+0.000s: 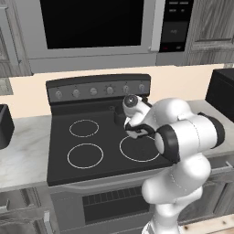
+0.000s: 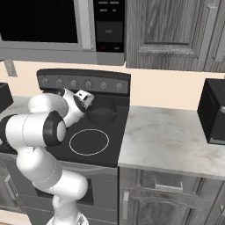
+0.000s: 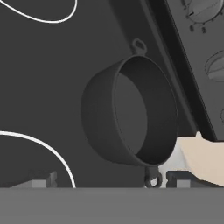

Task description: Move the pot and pan from the stove into the sink.

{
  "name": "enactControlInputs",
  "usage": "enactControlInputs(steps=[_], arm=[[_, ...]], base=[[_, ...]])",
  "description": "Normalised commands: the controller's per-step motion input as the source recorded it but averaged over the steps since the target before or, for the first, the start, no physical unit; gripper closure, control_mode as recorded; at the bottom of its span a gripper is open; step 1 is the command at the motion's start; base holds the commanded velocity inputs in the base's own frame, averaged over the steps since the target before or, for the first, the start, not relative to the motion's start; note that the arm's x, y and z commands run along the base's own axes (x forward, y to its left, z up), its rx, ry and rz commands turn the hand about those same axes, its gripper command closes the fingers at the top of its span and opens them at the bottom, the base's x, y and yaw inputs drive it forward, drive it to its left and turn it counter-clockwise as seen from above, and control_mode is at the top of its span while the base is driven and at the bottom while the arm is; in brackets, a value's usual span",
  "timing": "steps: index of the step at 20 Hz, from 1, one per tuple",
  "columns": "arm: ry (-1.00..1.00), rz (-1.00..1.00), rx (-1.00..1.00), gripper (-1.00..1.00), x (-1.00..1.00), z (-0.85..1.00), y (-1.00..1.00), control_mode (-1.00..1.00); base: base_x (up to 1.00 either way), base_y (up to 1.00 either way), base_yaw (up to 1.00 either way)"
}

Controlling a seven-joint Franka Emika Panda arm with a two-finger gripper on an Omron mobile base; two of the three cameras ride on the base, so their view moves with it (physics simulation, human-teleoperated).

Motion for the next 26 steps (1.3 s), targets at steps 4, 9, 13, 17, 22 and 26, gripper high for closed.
enactControlInputs(steps=[4,9,13,17,22,26], arm=[[0.0,0.0,-0.01,-1.0,0.02,-0.19,0.0,-1.0],[0.0,0.0,0.0,-1.0,0.06,0.0,0.0,-1.0],[0.0,0.0,0.0,-1.0,0.25,-0.04,0.0,-1.0],[0.01,0.0,0.0,-1.0,0.35,-0.12,0.0,-1.0],[0.01,0.0,-0.01,-1.0,0.36,-0.18,0.0,-1.0],[0.02,0.0,-0.02,-1.0,0.33,-0.24,0.0,-1.0]], base=[[0.0,0.0,0.0],[0.0,0.0,0.0],[0.0,0.0,0.0],[0.0,0.0,0.0],[0.0,0.0,0.0],[0.0,0.0,0.0]])
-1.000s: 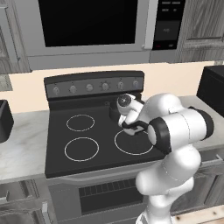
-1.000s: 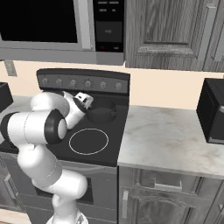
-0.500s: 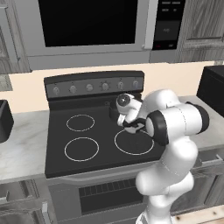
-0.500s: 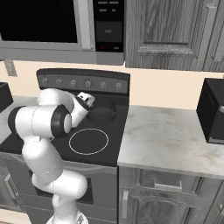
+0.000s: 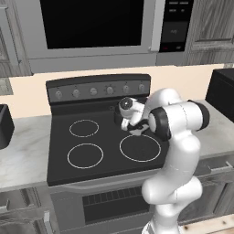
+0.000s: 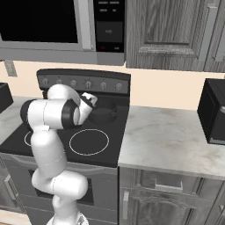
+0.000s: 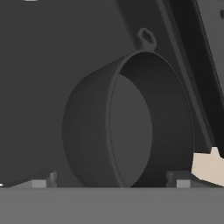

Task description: Move the pot and pan from the stove into the sink.

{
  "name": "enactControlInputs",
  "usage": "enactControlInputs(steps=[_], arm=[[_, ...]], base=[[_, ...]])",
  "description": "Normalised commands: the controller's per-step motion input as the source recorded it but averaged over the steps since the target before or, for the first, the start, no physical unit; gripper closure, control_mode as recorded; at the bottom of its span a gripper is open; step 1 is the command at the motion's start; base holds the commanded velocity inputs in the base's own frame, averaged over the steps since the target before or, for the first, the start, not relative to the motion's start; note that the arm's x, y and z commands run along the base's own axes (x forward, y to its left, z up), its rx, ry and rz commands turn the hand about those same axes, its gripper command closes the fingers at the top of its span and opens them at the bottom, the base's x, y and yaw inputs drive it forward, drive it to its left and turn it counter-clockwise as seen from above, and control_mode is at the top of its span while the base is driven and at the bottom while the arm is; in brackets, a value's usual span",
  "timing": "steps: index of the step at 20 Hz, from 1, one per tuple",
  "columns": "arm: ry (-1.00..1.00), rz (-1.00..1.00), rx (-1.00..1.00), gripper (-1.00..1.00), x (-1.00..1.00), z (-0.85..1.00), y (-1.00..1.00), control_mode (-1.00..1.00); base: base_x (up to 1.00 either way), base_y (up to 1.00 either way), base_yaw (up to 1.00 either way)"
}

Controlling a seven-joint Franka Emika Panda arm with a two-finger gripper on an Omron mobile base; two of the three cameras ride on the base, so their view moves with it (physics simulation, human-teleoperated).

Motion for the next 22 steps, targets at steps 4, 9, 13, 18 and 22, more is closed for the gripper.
enactControlInputs(steps=[4,9,13,18,22], arm=[[0.02,0.0,-0.03,-1.0,0.26,-0.32,0.0,-1.0],[0.02,0.0,-0.03,-1.0,0.29,-0.29,0.0,-1.0],[0.02,0.0,-0.03,-1.0,0.28,-0.3,0.0,-1.0],[0.01,0.0,-0.02,-1.0,0.35,-0.22,0.0,-1.0],[0.02,0.0,-0.01,-1.0,0.37,-0.18,0.0,-1.0]], base=[[0.0,0.0,0.0],[0.0,0.0,0.0],[0.0,0.0,0.0],[0.0,0.0,0.0],[0.0,0.0,0.0]])
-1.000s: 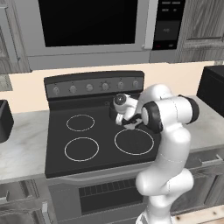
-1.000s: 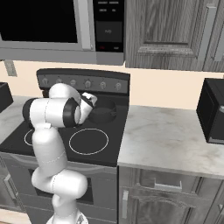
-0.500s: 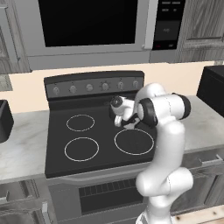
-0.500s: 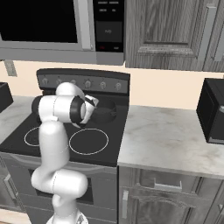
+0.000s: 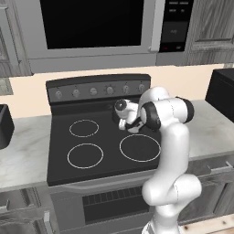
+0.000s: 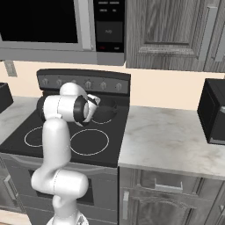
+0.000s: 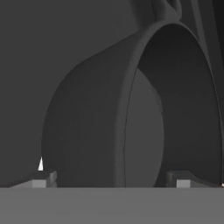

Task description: Move the pot and pan from the stove into the sink.

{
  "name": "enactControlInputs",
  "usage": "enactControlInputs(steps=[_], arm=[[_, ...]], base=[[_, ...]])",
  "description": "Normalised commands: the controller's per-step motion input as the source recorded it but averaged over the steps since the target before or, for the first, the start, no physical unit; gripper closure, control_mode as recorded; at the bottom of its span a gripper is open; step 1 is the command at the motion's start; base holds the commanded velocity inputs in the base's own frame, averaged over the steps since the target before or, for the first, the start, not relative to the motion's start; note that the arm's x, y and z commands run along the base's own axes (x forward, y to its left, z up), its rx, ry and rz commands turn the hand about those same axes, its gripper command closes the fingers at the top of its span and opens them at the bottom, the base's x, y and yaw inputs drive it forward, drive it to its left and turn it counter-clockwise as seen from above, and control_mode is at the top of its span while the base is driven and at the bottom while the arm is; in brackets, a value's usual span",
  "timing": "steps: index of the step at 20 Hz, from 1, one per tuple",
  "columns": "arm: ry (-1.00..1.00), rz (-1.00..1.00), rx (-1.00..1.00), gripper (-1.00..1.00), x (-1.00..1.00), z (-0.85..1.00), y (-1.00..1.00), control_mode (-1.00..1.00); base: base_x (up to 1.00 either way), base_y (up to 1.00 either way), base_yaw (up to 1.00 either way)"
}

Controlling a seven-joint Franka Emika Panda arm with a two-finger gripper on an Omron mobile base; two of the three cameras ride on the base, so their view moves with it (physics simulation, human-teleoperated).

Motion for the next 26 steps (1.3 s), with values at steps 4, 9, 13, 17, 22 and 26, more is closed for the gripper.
enactControlInputs(steps=[4,9,13,17,22,26], arm=[[0.05,0.0,-0.01,1.0,0.17,-0.23,0.0,-1.0],[0.02,0.0,-0.01,1.0,0.01,-0.07,0.0,-1.0],[0.0,0.0,0.0,1.0,-0.03,0.0,0.0,-1.0],[0.0,-0.03,0.01,1.0,-0.18,0.02,-0.02,-1.0],[0.0,-0.07,0.07,1.0,-0.2,0.28,-0.11,-1.0],[0.0,-0.05,0.08,1.0,-0.25,0.68,-0.05,-1.0]], base=[[0.0,0.0,0.0],[0.0,0.0,0.0],[0.0,0.0,0.0],[0.0,0.0,0.0],[0.0,0.0,0.0],[0.0,0.0,0.0]])
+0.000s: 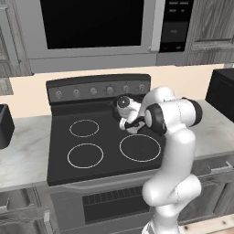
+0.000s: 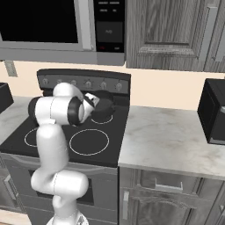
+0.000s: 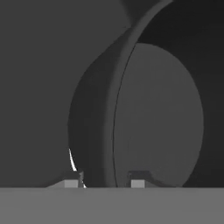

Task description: Move the pot and pan from the stove into the sink.

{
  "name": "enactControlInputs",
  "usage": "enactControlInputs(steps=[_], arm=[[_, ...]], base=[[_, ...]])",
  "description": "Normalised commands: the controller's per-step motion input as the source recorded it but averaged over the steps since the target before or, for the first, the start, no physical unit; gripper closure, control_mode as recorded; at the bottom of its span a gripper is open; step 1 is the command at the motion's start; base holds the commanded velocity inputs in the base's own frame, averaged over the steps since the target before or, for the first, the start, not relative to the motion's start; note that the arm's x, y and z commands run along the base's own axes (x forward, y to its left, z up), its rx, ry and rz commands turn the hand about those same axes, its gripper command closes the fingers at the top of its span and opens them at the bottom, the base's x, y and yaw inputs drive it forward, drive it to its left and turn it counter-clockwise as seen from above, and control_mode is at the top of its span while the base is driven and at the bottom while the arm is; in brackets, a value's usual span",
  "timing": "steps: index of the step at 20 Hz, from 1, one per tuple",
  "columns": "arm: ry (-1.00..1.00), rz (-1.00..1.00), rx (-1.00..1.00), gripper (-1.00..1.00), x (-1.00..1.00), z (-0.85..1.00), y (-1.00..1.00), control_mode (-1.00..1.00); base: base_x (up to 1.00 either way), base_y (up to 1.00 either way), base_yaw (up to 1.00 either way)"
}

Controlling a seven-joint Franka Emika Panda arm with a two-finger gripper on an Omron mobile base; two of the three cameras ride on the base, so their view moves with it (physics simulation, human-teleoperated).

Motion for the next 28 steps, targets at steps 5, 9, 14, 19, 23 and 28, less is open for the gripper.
enactControlInputs(steps=[5,9,14,19,23,28], arm=[[0.01,-0.01,0.05,1.0,-0.43,0.77,-0.03,-1.0],[0.0,0.0,0.02,1.0,-0.85,0.52,-0.01,-1.0],[0.0,0.02,0.01,1.0,-0.96,0.51,0.0,-1.0],[0.0,0.04,0.0,1.0,-1.0,0.45,0.0,-1.0],[0.0,0.08,0.0,1.0,-1.0,0.46,0.0,-1.0],[0.0,0.14,0.0,1.0,-1.0,0.47,0.0,-1.0]], base=[[0.0,0.0,0.0],[0.0,0.0,0.0],[0.0,0.0,0.0],[0.0,0.0,0.0],[0.0,0.0,0.0],[0.0,0.0,0.0]])
